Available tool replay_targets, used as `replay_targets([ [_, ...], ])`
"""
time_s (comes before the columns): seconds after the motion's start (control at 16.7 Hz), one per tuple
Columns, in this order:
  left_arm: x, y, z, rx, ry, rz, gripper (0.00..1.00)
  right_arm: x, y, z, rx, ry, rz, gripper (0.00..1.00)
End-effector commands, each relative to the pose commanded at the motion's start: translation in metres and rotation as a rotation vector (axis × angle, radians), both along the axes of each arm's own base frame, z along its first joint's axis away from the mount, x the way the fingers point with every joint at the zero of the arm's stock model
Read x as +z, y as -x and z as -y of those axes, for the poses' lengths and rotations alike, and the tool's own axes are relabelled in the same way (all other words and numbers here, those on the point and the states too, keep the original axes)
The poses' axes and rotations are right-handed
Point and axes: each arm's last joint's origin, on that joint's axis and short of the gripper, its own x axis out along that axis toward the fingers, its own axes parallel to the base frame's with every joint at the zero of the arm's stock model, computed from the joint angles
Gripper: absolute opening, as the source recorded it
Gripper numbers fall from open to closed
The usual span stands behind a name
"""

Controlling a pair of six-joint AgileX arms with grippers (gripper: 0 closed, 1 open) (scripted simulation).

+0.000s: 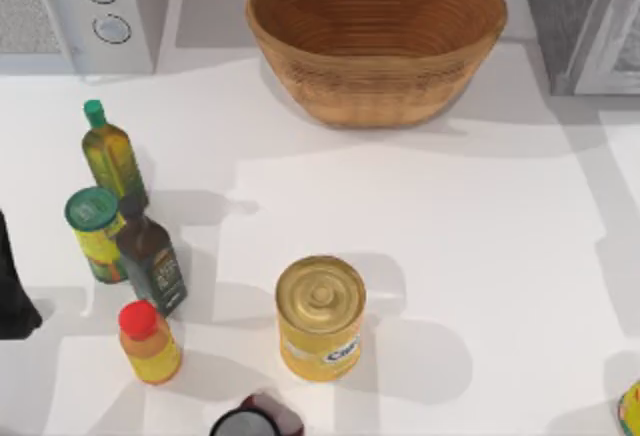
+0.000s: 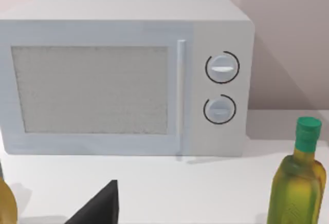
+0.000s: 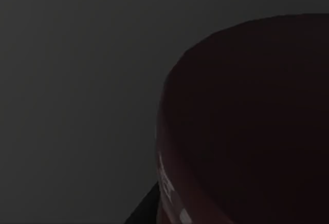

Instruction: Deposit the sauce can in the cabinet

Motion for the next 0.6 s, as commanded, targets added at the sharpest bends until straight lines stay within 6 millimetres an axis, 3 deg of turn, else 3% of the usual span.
replay_targets([
  [0.06, 0.0000, 0.0000, 0.0000, 0.000, 0.000, 0.000, 1.00, 0.0000, 0.0000, 0.0000, 0.000, 0.000, 0.000, 0.00],
  [0.6, 0.0000, 0.0000, 0.0000, 0.000, 0.000, 0.000, 1.00, 0.0000, 0.0000, 0.0000, 0.000, 0.000, 0.000, 0.68],
])
